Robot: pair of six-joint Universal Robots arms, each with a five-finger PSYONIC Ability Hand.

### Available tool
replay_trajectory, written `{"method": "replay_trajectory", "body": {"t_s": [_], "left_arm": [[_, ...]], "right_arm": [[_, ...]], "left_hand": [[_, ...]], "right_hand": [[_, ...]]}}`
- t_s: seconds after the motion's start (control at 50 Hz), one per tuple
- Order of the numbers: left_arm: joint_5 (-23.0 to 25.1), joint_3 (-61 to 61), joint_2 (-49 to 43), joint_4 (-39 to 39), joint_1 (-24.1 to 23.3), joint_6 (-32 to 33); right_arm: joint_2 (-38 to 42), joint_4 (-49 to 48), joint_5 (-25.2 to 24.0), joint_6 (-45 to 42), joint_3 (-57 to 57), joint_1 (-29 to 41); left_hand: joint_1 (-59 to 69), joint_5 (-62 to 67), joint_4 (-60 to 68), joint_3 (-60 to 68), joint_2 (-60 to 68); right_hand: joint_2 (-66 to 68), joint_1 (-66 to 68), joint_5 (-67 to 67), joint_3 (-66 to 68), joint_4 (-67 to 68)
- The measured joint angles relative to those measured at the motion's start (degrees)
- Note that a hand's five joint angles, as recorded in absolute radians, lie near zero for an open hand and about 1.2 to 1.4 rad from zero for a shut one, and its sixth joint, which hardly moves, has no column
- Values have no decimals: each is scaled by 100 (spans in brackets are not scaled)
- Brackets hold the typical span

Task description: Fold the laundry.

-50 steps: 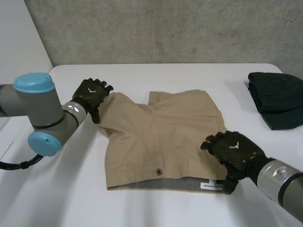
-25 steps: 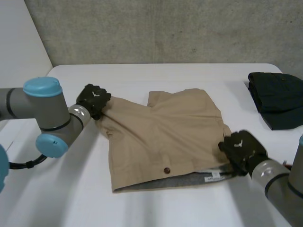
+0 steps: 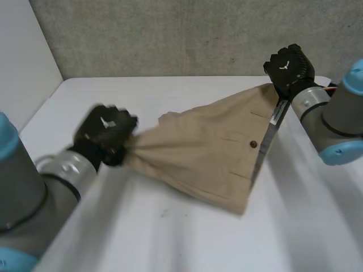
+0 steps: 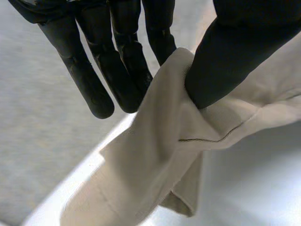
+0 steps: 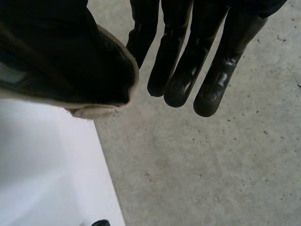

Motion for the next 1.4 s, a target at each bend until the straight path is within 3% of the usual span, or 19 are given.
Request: {"method": "replay_trajectory", "body": {"t_s": [0.06,0.08,0.1,0.12,0.14,0.16,0.18,0.2,0.22,0.36,0.54,0.56,0.62,0.72,0.88,1.04,1.26,1.32,1.4], "left_arm": [[-48,-85,-255,19,-280,-106],[-106,-80,-482,38,-442,-152],[-167,-56,-650,47,-534,-175],[-246,-13,-831,57,-619,-194],[-271,2,-879,59,-640,-198],[-430,90,-1117,69,-727,-214],[-430,90,-1117,69,-727,-214],[-621,187,-1305,77,-783,-223],[-820,275,-1433,85,-811,-227],[-1342,418,-1262,106,-764,-221],[-1326,70,-346,91,-571,-193],[-1251,-103,-104,78,-473,-183],[-1174,-222,-7,68,-369,-177],[-680,-725,90,-41,315,-156],[-124,-1150,-3,-154,846,-162],[-9,-1218,-360,-138,826,-176],[-41,-976,-891,136,613,-196],[-50,-898,-950,250,602,-203],[-69,-763,-961,321,595,-214]], "right_arm": [[451,-89,-8,-31,-417,-2],[686,-122,-5,-44,-631,-5],[799,-131,-2,-48,-733,-8],[959,-136,8,-51,-873,-10],[991,-135,12,-51,-901,-10],[1133,-112,34,-47,-1023,-13],[1133,-112,34,-47,-1023,-13],[1184,-88,44,-43,-1063,-14],[1249,37,78,-17,-1103,-18],[562,1070,228,324,-676,-47],[-801,2555,275,1431,155,-71],[-1240,3008,233,1909,516,-78],[-1501,3242,173,2189,791,-83],[-2387,3607,-393,2850,2245,-101],[-2783,2837,-936,2920,4001,-72],[-2654,1562,-840,2861,4879,0],[-2044,642,-264,2787,4987,4],[-1884,524,-211,2778,4959,2],[-1793,414,-228,2774,4924,-5]], "left_hand": [[0,0,-76,-31,-72],[-14,-1,-114,-54,-102],[-121,-54,-347,-276,-384],[-355,-237,-582,-512,-642],[-355,-237,-582,-512,-642],[-2117,-1722,-2091,-2005,-2205],[-2117,-1722,-2091,-2005,-2205],[-3900,-3390,-3740,-3642,-3735],[-4331,-3865,-4212,-4104,-4250],[-4767,-4786,-5059,-4961,-5044],[-5123,-5074,-5324,-5262,-5308],[-5125,-5086,-5327,-5264,-5318],[-5125,-5087,-5327,-5264,-5319],[-5125,-5085,-5326,-5264,-5319],[-5111,-5064,-5313,-5251,-5304],[-4369,-4257,-4610,-4557,-4613],[-1371,-1372,-1654,-1610,-1614],[-757,-600,-882,-802,-840],[-242,105,-33,-39,-48]], "right_hand": [[-81,-56,-72,-92,-97],[-1128,-928,-931,-1023,-1044],[-1128,-928,-931,-1023,-1044],[-2932,-2659,-2618,-2903,-2793],[-3518,-3193,-3188,-3368,-3363],[-4531,-3977,-4311,-4491,-4478],[-4531,-3977,-4311,-4491,-4478],[-5140,-4306,-4945,-5145,-5139],[-5454,-4413,-5235,-5520,-5459],[-5460,-4413,-5239,-5540,-5464],[-5460,-4413,-5238,-5540,-5467],[-5460,-4413,-5238,-5540,-5464],[-5460,-4413,-5239,-5540,-5464],[-5460,-4413,-5238,-5540,-5464],[-5460,-4413,-5239,-5540,-5464],[-5275,-4323,-5130,-5302,-5369],[-4196,-3360,-4202,-4218,-4251],[-3171,-2472,-3428,-3329,-3358],[-105,-480,-572,-222,-249]]}}
